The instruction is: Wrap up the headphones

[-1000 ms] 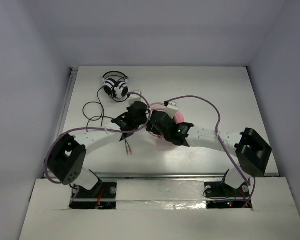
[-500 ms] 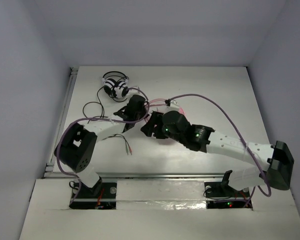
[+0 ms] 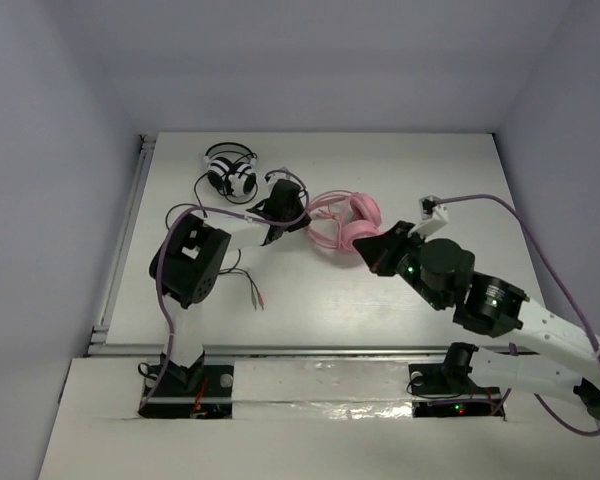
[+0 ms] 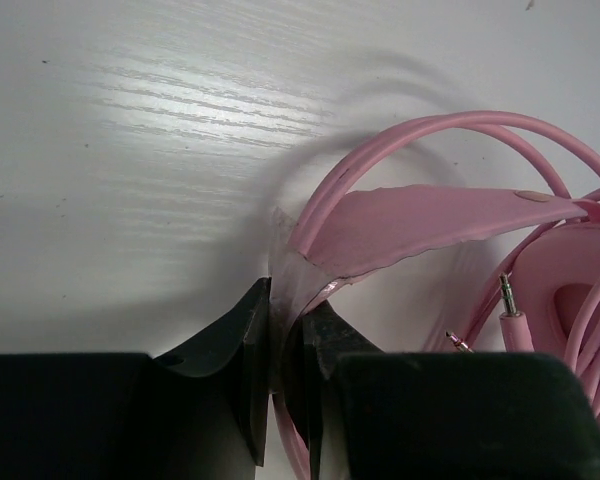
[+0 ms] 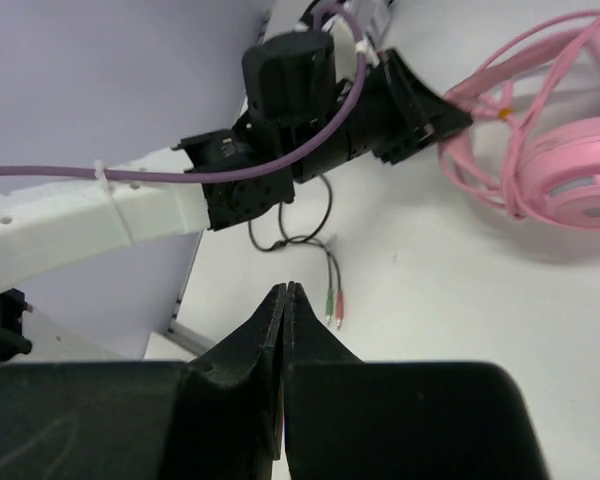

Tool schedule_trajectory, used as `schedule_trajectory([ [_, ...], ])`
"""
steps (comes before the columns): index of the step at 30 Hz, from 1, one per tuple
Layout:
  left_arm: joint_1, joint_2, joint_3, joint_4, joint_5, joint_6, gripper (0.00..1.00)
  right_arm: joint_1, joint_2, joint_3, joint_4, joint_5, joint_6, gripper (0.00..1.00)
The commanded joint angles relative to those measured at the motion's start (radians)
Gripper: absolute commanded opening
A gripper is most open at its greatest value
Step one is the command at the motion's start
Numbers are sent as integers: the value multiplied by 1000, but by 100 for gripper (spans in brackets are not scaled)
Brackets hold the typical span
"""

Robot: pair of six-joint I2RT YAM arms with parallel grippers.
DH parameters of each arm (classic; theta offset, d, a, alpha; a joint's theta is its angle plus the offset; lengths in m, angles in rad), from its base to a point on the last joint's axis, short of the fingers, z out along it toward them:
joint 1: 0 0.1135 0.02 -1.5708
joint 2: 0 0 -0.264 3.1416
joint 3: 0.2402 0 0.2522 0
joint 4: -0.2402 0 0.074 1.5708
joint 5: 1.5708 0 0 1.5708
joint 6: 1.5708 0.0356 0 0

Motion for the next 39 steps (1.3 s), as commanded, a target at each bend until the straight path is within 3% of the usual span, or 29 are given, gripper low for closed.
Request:
schedule_trajectory([
  [1, 4, 10, 69, 97, 59, -73, 0, -2, -68, -9, -90, 146, -60, 0],
  [5, 4, 58, 78, 77, 59, -73, 0, -2, -117, 0, -158, 240, -75, 8],
  [9, 4, 55, 31, 77, 59, -68, 18, -2, -137, 6, -170, 263, -92, 34],
  [10, 4, 50, 18, 77, 51, -65, 21, -2, -137, 9, -176, 266, -92, 45],
  [22, 4, -233, -151, 48, -82, -2, 69, -2, -229, 72, -267, 413, -76, 100],
  [24, 4, -307, -167, 30, -104, 15, 77, -2, -266, 83, -285, 458, -63, 100],
  [29, 4, -557, -223, 1, -118, 50, 82, -2, -384, 90, -348, 585, -46, 100],
  [33, 4, -779, -281, -68, -79, 93, 84, -2, -450, 106, -368, 567, -92, 100],
  [35, 4, -898, -298, -122, -58, 128, 90, -2, -465, 100, -368, 556, -105, 100],
  [39, 4, -1033, -292, -223, -79, 166, 94, -2, -476, 58, -371, 570, -100, 100],
])
